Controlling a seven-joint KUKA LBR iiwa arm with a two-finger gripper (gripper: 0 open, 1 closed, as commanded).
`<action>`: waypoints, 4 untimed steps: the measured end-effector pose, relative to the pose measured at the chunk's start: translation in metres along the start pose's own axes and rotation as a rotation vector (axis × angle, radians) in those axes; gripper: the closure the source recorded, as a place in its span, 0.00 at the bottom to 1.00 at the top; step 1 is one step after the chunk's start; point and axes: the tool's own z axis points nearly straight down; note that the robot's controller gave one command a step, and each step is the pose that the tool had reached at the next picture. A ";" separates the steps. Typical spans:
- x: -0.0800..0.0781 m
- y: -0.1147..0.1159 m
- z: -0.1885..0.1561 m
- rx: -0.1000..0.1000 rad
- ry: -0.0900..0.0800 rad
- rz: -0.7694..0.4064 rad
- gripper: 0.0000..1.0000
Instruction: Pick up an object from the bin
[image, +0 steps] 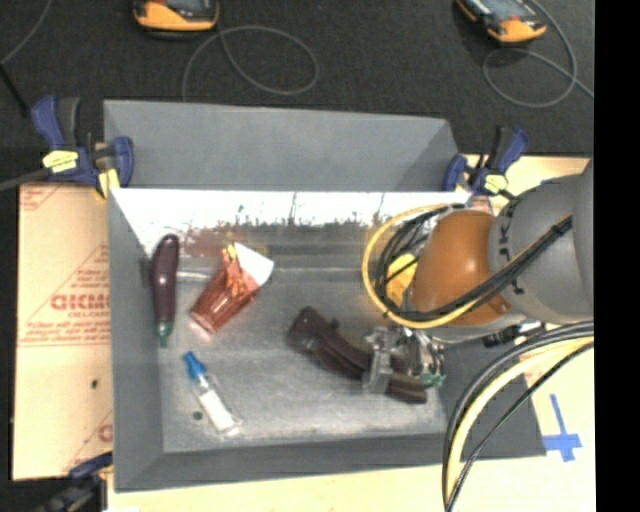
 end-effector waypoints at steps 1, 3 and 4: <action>0.000 0.000 0.000 0.000 0.000 -0.001 1.00; -0.006 0.007 -0.124 0.001 -0.003 0.027 1.00; 0.008 0.038 -0.263 0.000 -0.007 0.068 1.00</action>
Offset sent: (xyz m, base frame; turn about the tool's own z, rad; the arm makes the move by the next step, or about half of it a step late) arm 0.0047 0.0080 0.1233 0.0327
